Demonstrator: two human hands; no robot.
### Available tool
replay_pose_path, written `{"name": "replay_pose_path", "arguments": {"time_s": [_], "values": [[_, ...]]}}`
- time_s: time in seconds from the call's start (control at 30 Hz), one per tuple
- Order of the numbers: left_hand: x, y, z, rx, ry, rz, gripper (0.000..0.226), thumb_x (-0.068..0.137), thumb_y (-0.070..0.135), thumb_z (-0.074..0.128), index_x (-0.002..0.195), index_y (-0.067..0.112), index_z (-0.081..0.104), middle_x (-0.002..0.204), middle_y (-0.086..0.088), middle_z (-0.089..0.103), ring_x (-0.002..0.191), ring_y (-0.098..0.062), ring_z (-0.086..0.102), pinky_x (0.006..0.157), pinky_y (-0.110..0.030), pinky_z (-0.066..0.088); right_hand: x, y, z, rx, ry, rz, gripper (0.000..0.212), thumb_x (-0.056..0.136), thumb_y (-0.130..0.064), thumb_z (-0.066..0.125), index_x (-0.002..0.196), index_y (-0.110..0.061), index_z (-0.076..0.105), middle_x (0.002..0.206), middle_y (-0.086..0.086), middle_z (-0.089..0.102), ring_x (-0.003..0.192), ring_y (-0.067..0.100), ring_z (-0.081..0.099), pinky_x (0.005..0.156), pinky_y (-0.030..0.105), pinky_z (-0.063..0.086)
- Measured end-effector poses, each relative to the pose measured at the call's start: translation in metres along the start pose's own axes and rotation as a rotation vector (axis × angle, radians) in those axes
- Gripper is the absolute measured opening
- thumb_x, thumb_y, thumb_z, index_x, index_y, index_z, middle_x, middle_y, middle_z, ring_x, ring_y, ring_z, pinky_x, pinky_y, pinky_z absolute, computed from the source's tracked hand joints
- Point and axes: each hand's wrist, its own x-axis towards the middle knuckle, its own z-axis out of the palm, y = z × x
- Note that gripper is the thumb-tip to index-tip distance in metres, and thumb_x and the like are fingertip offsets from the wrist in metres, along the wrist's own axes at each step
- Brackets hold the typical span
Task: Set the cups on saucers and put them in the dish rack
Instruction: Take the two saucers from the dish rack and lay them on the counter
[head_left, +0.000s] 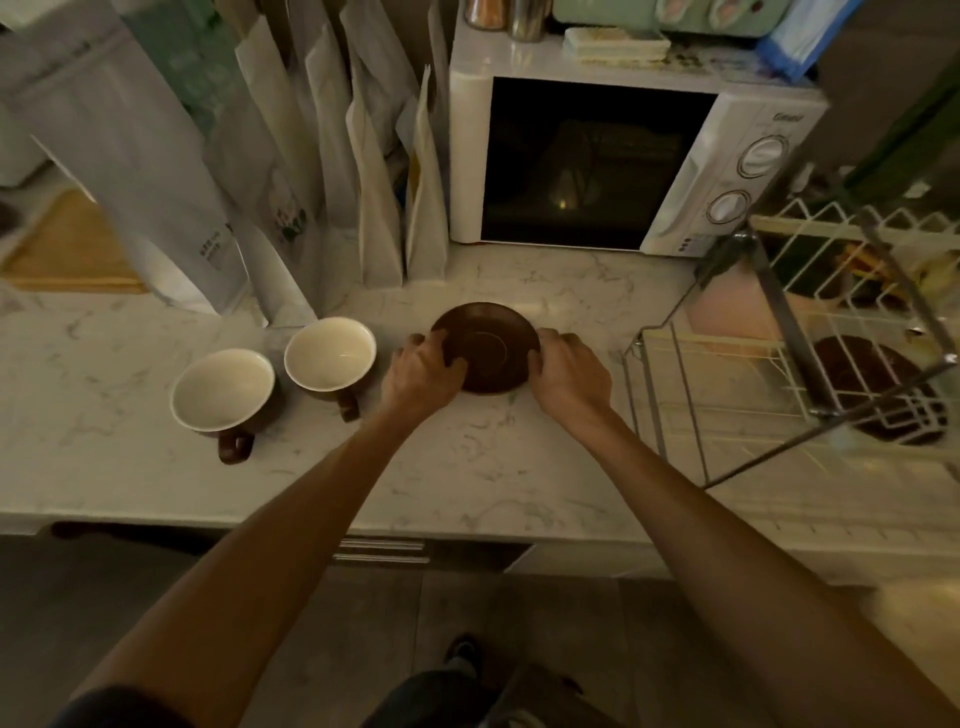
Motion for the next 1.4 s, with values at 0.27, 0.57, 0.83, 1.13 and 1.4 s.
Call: {"name": "replay_pose_path", "arguments": {"time_s": [0.27,0.57,0.83,1.13,1.4], "values": [[-0.072,0.019,0.006,0.415,0.074,0.272,0.050,0.091,0.038,0.050,0.139,0.022,0.046,0.145,-0.009,0.044,0.136,-0.032,0.035,0.106,-0.047,0.034,-0.054,0.010,-0.025,-0.091,0.103,-0.307,0.037,0.099,-0.027,0.046,0.133,-0.014,0.055,0.130,0.012,0.060,0.112,0.032,0.059,0.090,0.044,0.045],[-0.170,0.049,0.027,0.571,0.015,0.380,0.054,0.095,0.046,0.043,0.145,0.026,0.037,0.152,-0.005,0.038,0.140,-0.026,0.033,0.110,-0.043,0.032,-0.134,0.053,-0.057,-0.082,-0.007,-0.575,0.041,0.097,-0.027,0.052,0.137,-0.017,0.053,0.140,0.009,0.053,0.122,0.028,0.054,0.094,0.042,0.047],[-0.228,0.100,0.062,0.662,-0.145,0.418,0.049,0.096,0.046,0.041,0.141,0.027,0.037,0.132,-0.002,0.057,0.113,-0.021,0.058,0.092,-0.039,0.049,-0.181,0.111,-0.094,-0.085,-0.181,-0.717,0.037,0.099,-0.027,0.052,0.135,-0.020,0.055,0.135,0.000,0.058,0.118,0.017,0.056,0.091,0.033,0.051],[-0.250,0.179,0.110,0.643,-0.106,0.598,0.050,0.097,0.047,0.038,0.142,0.027,0.037,0.131,-0.005,0.058,0.114,-0.025,0.058,0.091,-0.043,0.047,-0.198,0.205,-0.138,-0.139,-0.141,-0.546,0.038,0.099,-0.034,0.049,0.137,-0.031,0.051,0.132,-0.002,0.062,0.112,0.019,0.061,0.085,0.037,0.052],[-0.216,0.240,0.150,0.686,-0.196,0.687,0.055,0.097,0.051,0.035,0.146,0.027,0.033,0.139,-0.007,0.052,0.121,-0.029,0.054,0.094,-0.043,0.047,-0.184,0.278,-0.170,-0.171,0.030,-0.256,0.037,0.098,-0.034,0.050,0.134,-0.029,0.054,0.137,0.001,0.059,0.121,0.024,0.058,0.089,0.040,0.050]]}}
